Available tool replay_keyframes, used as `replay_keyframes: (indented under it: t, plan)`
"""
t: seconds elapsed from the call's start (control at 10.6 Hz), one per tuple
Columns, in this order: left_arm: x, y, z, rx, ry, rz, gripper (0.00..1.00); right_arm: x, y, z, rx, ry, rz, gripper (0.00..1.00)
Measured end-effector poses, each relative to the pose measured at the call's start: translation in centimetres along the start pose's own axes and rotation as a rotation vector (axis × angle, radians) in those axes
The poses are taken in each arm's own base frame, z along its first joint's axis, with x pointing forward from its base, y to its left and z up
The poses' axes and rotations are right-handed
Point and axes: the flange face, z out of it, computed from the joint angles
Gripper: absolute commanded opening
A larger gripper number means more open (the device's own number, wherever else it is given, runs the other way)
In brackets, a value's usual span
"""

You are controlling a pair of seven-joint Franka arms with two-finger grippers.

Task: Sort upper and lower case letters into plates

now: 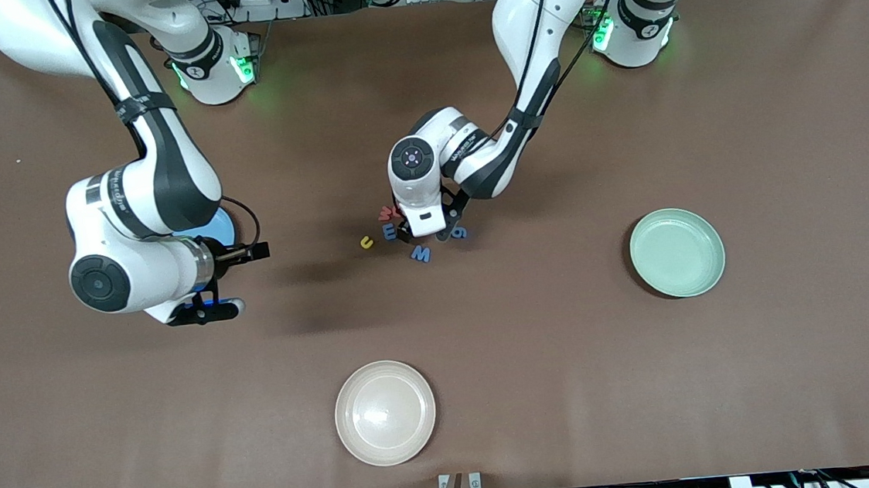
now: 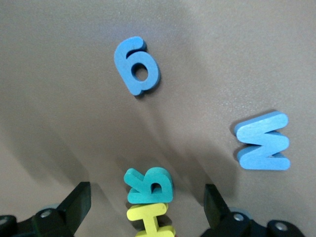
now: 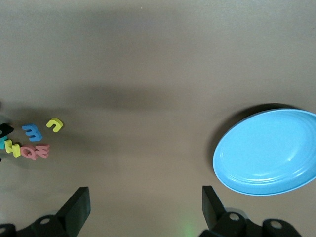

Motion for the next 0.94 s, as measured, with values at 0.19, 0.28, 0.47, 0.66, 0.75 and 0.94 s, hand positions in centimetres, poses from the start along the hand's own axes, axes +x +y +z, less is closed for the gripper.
replay_keyframes:
  t: [0.19, 0.28, 0.47, 0.66, 0.75, 0.94]
  plan:
    - [0.0, 0.0, 0.0, 0.000, 0.000, 0.000, 1.00, 0.3, -0.4, 0.6, -0.003, -0.001, -0.005, 1.00]
    - [0.0, 0.0, 0.0, 0.000, 0.000, 0.000, 1.00, 0.7, -0.6, 1.1, -0.003, 0.005, -0.006, 1.00]
    - [0.0, 0.0, 0.0, 0.000, 0.000, 0.000, 1.00, 1.6, -1.5, 2.8, -0.007, 0.013, -0.016, 1.00]
    - [0.0, 0.0, 0.0, -0.001, 0.001, 0.000, 1.00, 2.3, -2.5, 4.5, -0.014, 0.010, -0.027, 1.00]
    - [0.0, 0.0, 0.0, -0.001, 0.001, 0.001, 0.97, 2.5, -2.7, 4.9, -0.016, 0.008, -0.029, 1.00]
    - [0.0, 0.0, 0.1, -0.003, 0.002, 0.002, 0.84, 2.6, -2.6, 5.1, -0.016, 0.006, -0.027, 1.00]
